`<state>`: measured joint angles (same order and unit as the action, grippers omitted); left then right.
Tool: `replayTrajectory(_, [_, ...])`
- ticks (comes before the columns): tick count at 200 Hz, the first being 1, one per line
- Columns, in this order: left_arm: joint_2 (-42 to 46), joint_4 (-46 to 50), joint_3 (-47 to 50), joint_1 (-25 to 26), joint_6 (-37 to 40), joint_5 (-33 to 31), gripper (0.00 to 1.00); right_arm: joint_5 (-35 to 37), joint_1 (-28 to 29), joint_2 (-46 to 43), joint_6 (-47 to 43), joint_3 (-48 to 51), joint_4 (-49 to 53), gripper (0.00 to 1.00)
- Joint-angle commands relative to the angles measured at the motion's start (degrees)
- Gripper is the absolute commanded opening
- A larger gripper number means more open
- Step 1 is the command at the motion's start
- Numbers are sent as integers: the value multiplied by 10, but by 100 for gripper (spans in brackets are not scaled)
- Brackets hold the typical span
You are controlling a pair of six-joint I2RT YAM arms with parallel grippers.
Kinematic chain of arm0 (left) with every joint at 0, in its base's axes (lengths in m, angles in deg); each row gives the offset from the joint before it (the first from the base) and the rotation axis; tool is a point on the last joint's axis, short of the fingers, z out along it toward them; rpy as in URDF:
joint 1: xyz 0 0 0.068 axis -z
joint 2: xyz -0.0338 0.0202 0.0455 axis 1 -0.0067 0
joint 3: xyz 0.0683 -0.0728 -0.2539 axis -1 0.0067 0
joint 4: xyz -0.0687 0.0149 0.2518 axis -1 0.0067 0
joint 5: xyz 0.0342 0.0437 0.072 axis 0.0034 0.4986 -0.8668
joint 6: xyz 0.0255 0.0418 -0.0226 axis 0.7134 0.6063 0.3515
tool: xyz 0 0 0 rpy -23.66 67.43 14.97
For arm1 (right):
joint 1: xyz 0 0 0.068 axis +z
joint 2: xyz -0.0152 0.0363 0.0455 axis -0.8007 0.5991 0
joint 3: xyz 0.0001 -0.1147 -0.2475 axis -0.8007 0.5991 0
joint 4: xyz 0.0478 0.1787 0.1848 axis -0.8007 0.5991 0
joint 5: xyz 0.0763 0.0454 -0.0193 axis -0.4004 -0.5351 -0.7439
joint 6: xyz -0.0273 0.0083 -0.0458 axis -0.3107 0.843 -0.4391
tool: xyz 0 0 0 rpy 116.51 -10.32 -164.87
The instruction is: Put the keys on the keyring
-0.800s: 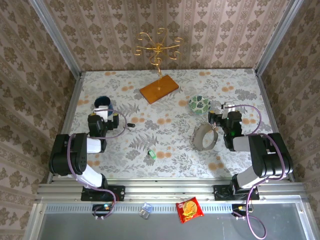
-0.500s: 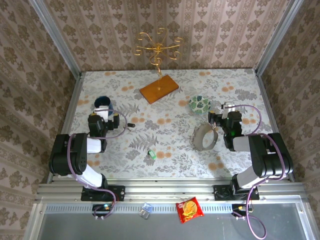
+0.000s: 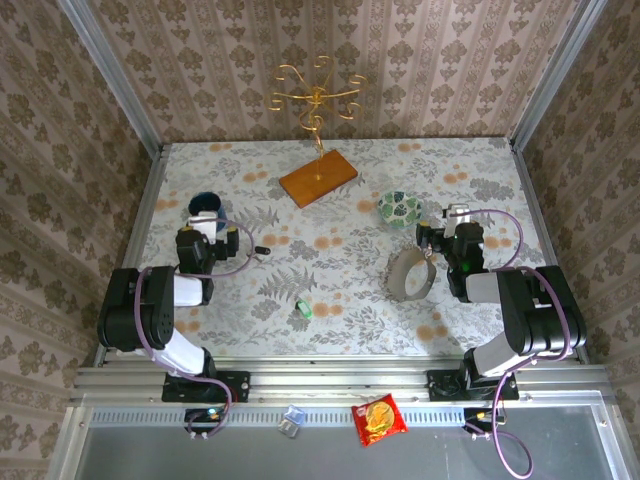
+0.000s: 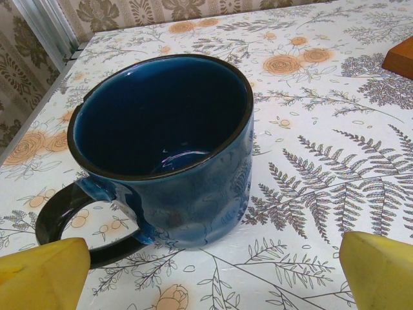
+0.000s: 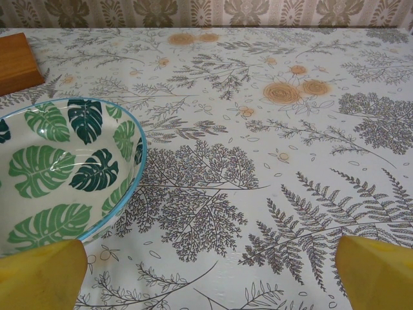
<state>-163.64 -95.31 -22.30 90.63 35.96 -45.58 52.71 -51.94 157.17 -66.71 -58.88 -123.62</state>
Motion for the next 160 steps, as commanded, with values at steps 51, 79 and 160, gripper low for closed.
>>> replayTrajectory(51, [3,-2,-15,-2,-5,3,100,-9,-4,0,11,-10,0,100])
replayTrajectory(79, [4,-22,-4,-3,3,20,100,-9,-4,0,10,-9,-2,100])
replayTrajectory(160, [217,118,14,0,-14,16,99,20,-3,-172,56,-94,335,91])
